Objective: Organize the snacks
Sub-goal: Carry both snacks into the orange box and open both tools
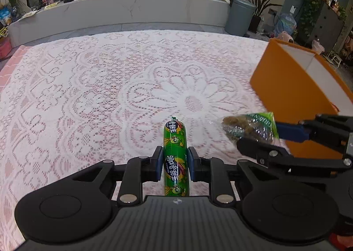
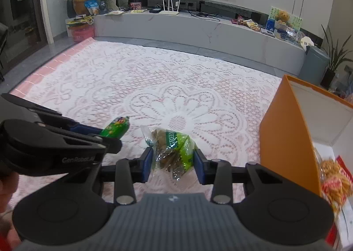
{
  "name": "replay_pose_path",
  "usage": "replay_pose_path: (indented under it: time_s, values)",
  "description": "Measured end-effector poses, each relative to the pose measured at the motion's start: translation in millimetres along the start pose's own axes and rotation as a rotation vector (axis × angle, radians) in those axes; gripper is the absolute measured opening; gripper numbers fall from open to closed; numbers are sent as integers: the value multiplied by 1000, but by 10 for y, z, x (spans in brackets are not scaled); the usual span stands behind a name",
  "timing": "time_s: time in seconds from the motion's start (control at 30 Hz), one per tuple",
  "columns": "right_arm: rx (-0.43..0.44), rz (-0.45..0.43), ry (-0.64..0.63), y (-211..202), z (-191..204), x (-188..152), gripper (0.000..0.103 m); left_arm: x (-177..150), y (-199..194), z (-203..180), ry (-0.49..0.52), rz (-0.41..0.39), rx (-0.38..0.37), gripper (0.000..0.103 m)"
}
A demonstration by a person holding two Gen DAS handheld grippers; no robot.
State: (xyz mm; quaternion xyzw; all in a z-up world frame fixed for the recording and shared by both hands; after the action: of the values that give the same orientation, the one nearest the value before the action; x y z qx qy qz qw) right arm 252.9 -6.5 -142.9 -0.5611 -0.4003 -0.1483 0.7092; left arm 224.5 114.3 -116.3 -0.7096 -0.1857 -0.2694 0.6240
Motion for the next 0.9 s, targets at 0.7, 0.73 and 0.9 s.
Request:
replay_pose_path:
  time_s: [0.7,0.73,0.9]
  values:
    - [39,-74,60,-1385,-497,-86,36,151,-846,-1064,108,-91,-130,25]
    - [38,-76,53,-1448,-533,-76,36,175,-868,-1133,118,-93,-140,25]
    - [-3,-94,17,-1745,-807,-22,36,307,-916,-1472,173,-103,-181,25]
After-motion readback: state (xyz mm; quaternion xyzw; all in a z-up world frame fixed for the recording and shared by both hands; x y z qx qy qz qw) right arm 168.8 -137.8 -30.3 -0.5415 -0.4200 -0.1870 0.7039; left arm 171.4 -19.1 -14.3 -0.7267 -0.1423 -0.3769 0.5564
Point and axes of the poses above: each gripper's, at about its wrist camera, not at the fingertips, and y roughly the way its jaws point, z to its left, x to its top, the point moved 6 cm from there along y, roughly the way its jaws point, and after that the axes turned 4 degrees about y, right-handed, at the moved point
